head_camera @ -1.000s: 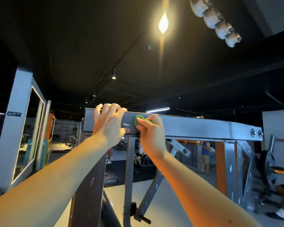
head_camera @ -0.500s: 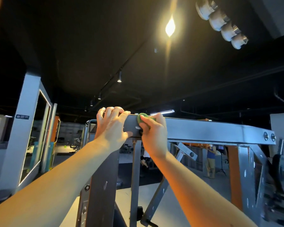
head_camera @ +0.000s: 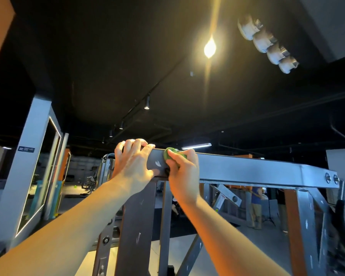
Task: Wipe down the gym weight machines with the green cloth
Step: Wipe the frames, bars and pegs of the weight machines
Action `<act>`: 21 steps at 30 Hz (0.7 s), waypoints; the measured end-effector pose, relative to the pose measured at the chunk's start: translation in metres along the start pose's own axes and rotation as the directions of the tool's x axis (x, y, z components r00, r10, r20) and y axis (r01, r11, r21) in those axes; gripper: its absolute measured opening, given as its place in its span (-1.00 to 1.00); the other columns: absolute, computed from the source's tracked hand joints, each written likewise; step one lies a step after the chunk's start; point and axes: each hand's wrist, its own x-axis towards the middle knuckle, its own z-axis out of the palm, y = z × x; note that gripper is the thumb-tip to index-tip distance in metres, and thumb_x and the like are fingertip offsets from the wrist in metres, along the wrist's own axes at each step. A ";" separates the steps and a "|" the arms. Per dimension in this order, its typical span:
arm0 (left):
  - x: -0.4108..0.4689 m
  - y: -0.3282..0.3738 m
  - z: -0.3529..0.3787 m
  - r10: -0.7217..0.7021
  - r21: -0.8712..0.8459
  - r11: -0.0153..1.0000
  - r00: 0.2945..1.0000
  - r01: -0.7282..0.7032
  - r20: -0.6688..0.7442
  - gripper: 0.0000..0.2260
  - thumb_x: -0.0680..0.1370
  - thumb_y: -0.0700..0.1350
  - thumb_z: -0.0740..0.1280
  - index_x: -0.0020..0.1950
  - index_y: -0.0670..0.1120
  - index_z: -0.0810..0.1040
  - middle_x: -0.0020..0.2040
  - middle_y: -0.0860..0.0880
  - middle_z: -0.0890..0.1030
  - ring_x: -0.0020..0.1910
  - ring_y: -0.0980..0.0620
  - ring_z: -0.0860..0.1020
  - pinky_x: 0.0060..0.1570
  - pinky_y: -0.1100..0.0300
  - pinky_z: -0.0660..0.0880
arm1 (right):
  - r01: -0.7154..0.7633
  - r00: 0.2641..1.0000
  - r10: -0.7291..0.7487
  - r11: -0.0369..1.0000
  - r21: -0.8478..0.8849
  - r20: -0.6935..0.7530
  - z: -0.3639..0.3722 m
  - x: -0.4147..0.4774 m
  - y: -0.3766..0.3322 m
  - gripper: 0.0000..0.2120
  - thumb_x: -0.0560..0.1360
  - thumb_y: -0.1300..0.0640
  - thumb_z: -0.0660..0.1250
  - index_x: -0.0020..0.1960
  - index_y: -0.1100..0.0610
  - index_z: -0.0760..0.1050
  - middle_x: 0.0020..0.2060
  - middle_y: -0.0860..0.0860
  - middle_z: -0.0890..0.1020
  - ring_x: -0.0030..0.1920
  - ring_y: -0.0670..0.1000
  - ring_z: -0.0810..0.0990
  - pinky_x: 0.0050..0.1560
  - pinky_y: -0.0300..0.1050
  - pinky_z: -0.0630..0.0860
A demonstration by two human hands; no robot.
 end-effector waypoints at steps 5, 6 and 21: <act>-0.005 -0.010 0.002 0.006 -0.027 1.000 1.000 -0.007 -0.026 -0.34 0.47 0.21 0.49 0.52 0.10 0.40 0.45 0.03 0.37 0.47 -0.06 0.25 0.52 -0.12 0.11 | -0.191 0.966 0.194 0.981 0.032 -0.174 -0.039 -0.001 0.055 -0.72 0.59 0.28 0.38 0.25 0.05 0.64 -0.04 -0.26 0.46 0.06 0.09 0.56 0.11 0.15 0.59; -0.007 -0.012 0.002 0.011 -0.028 1.000 1.000 -0.012 -0.025 -0.33 0.47 0.21 0.49 0.53 0.10 0.39 0.45 0.03 0.36 0.48 -0.05 0.25 0.52 -0.11 0.10 | -0.242 0.945 0.240 0.970 0.018 -0.221 -0.033 -0.003 0.051 -0.73 0.60 0.29 0.37 0.25 0.07 0.65 -0.04 -0.24 0.45 0.06 0.09 0.54 0.13 0.17 0.58; -0.017 -0.036 -0.001 -0.010 -0.155 0.988 1.000 0.007 -0.015 -0.34 0.47 0.05 0.54 0.52 0.05 0.38 0.47 0.03 0.35 0.48 -0.06 0.23 0.47 -0.10 0.18 | -0.256 0.953 0.241 0.964 -0.064 -0.184 -0.022 -0.010 0.017 -0.76 0.55 0.28 0.44 0.19 0.13 0.67 -0.11 -0.18 0.49 0.00 0.06 0.58 0.09 0.11 0.60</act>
